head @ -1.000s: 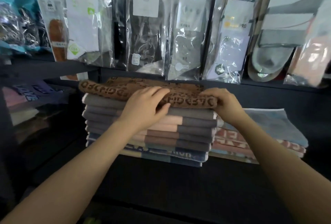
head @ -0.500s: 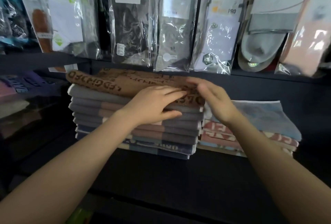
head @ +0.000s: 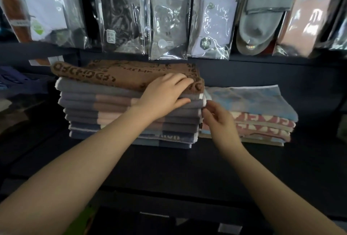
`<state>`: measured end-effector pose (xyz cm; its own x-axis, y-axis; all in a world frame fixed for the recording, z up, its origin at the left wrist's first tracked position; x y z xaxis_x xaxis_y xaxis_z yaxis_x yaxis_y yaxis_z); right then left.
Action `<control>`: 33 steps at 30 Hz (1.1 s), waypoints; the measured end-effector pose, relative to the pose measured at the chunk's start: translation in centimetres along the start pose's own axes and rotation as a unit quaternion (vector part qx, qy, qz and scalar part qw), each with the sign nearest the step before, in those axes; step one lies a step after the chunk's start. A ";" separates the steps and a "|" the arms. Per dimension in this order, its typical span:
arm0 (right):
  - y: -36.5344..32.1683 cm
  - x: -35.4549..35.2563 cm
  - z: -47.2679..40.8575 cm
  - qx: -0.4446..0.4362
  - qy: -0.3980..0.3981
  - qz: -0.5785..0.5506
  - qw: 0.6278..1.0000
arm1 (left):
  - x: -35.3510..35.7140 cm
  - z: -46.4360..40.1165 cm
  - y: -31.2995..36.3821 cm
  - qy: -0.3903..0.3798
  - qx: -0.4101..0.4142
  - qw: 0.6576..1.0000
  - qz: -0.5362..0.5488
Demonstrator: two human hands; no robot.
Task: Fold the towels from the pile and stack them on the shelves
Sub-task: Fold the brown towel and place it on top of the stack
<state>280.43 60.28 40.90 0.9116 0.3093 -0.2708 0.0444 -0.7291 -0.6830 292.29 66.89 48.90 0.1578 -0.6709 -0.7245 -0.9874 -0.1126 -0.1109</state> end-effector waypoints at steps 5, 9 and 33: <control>-0.9 1.3 0.0 -0.026 0.053 0.000 0.998 | -0.1 -1.4 0.8 0.014 -0.001 1.000 -0.006; -1.8 2.2 -0.1 -0.060 0.046 0.065 0.995 | -0.6 -1.5 0.3 0.069 -0.040 0.992 0.100; -10.1 11.3 -2.3 -0.440 -0.047 0.535 0.720 | -1.8 8.6 -12.9 0.109 -0.205 0.973 -0.013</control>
<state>291.24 69.72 46.31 0.5861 -0.7074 -0.3952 -0.3835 -0.6718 0.6337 304.68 75.84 45.80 0.2239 -0.7987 -0.5585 -0.9045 -0.3838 0.1862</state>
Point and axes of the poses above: each hand's wrist, its own z-axis away from the middle knuckle, its own x-axis out of the palm, y = z × x, the point moved 7 cm from there along -z, towards the middle knuckle, and after that the axes turned 15 degrees about -x, right-handed, at the moved point
